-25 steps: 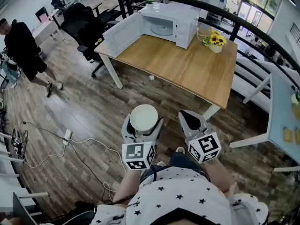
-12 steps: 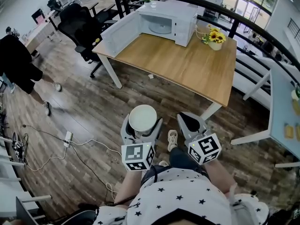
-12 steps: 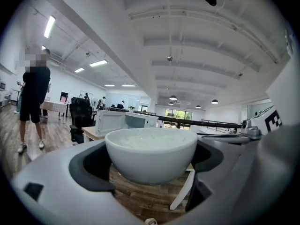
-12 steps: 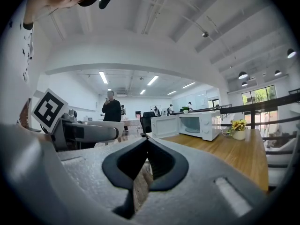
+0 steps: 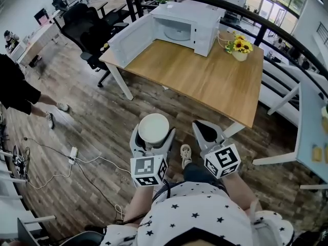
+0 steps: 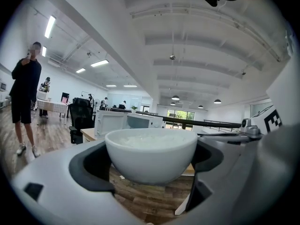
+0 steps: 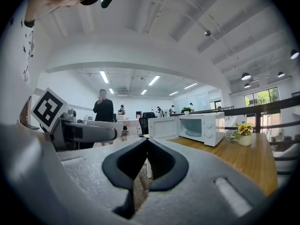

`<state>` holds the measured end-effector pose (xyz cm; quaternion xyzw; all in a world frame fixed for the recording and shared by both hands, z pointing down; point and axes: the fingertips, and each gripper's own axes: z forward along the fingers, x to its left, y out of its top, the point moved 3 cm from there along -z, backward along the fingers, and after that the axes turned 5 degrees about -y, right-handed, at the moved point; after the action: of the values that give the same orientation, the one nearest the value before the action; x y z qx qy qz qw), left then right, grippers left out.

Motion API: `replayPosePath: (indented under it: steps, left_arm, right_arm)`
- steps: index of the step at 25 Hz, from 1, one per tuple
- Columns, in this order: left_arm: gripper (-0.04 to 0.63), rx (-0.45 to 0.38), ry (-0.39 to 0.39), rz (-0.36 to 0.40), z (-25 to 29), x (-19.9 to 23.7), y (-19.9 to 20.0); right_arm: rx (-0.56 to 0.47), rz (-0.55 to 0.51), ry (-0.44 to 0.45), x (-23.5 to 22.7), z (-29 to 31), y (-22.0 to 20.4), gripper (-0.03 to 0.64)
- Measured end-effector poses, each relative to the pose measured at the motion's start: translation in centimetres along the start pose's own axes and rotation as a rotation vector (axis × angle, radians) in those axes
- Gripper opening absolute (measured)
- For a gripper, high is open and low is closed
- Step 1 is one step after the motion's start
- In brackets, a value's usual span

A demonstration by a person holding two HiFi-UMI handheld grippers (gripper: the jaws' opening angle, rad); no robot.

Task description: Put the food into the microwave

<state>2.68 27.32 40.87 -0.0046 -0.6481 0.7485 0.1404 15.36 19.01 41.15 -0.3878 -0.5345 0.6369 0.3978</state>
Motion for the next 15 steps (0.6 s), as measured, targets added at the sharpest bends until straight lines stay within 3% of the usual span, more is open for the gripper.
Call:
replayPosePath:
  steps: [15]
  left_arm:
    - [0.503,-0.010,0.017,0.007,11.1,3.0,4.7]
  right_arm:
    - [-0.009,-0.017,0.040,-7.2,10.3,4.2,0.006]
